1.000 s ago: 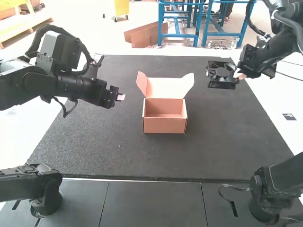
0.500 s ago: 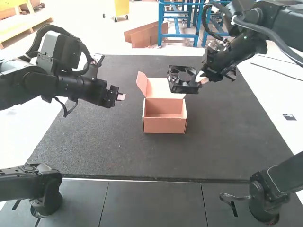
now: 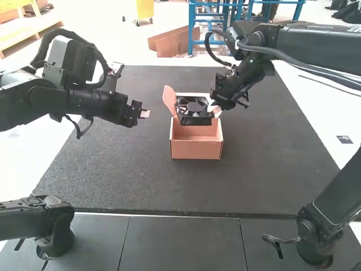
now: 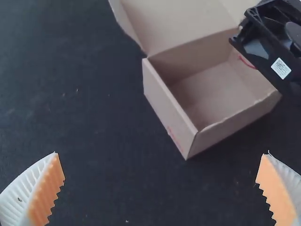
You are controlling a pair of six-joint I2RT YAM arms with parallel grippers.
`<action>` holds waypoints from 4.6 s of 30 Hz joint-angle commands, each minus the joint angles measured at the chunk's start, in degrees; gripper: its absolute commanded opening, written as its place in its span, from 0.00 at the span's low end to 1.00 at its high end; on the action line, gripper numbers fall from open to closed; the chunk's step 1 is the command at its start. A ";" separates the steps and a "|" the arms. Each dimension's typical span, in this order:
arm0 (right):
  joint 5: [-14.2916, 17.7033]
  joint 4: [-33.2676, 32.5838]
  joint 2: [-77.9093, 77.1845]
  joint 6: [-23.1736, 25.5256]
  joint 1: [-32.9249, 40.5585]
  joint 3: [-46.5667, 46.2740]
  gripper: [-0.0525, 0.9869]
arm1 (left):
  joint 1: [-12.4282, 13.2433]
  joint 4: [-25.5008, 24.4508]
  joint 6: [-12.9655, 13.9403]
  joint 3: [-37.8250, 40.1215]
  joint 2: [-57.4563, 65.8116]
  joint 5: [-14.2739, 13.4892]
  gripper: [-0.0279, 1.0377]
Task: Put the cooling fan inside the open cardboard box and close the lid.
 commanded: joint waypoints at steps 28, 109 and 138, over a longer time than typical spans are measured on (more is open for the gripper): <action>8.12 12.35 15.61 -0.92 -4.04 0.51 0.04 | -0.39 -1.92 -0.97 2.58 -1.30 -0.52 0.93; 12.17 38.63 5.33 -28.43 -14.15 -7.22 0.92 | 12.53 17.24 -9.85 29.65 51.44 -11.41 0.93; 4.61 30.98 16.40 -22.10 -16.34 3.59 0.89 | 8.57 15.66 -8.44 32.73 55.04 5.37 0.93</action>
